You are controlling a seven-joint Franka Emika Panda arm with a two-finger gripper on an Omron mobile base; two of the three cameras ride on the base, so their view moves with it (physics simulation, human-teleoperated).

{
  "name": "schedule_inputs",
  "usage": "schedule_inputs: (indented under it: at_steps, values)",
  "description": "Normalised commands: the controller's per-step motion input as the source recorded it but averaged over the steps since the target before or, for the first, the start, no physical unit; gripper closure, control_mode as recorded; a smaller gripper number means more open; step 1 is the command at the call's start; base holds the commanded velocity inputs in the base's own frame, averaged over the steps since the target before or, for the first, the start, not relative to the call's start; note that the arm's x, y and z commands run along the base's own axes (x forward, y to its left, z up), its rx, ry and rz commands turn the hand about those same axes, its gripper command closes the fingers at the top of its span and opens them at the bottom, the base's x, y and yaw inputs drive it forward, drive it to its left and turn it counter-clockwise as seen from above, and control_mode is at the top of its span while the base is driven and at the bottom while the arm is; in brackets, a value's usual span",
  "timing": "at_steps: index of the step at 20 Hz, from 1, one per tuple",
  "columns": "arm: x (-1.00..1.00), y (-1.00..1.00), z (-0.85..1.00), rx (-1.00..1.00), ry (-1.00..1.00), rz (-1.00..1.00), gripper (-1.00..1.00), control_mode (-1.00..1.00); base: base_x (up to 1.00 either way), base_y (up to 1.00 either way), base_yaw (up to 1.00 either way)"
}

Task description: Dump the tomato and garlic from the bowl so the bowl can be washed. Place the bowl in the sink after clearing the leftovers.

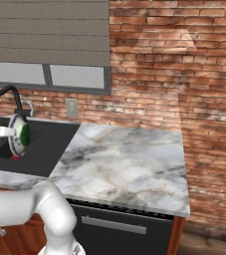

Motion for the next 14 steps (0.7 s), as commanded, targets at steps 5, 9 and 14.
schedule_inputs:
  at_steps: [5,9,14]
  values:
    - [0.0,-0.01,-0.01,0.0,0.0,0.0,1.0,-1.0,0.0,0.0,0.0]
    - [-0.01,-0.23,0.0,0.09,0.0,0.0,1.0,-1.0,0.0,0.0,0.0]
    - [0.0,-0.67,0.06,0.28,0.0,0.0,1.0,-1.0,0.0,0.0,0.0]
